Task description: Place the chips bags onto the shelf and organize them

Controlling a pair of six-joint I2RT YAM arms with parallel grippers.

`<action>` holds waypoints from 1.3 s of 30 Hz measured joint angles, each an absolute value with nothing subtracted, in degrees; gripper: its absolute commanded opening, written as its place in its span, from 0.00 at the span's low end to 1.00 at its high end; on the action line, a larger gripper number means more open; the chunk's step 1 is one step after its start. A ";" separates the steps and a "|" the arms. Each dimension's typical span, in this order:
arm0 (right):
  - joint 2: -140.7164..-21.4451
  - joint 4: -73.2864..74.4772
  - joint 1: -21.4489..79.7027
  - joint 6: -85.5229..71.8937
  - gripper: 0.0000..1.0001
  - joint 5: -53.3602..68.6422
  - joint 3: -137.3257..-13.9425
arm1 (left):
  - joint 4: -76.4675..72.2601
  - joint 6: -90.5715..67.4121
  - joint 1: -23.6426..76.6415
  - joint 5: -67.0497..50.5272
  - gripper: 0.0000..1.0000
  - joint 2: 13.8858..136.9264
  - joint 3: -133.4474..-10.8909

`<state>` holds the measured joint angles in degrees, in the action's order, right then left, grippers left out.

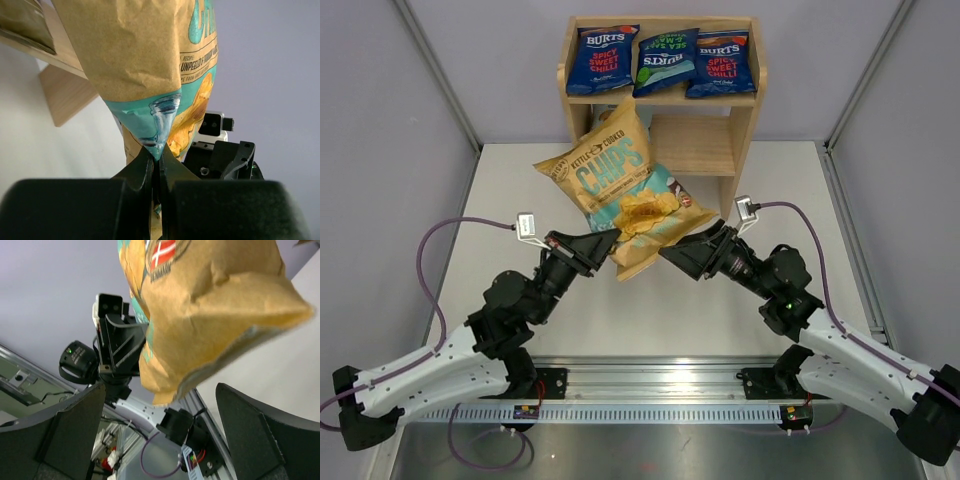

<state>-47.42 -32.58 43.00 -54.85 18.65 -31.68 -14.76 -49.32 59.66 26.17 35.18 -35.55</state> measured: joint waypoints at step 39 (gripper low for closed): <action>-44.01 -33.89 40.97 -58.70 0.35 -3.86 -25.02 | 9.58 -43.33 56.93 25.39 0.83 35.42 -44.97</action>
<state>-44.01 -33.89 40.97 -58.70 -3.86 -25.02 9.58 -43.33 56.93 25.39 35.42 -44.97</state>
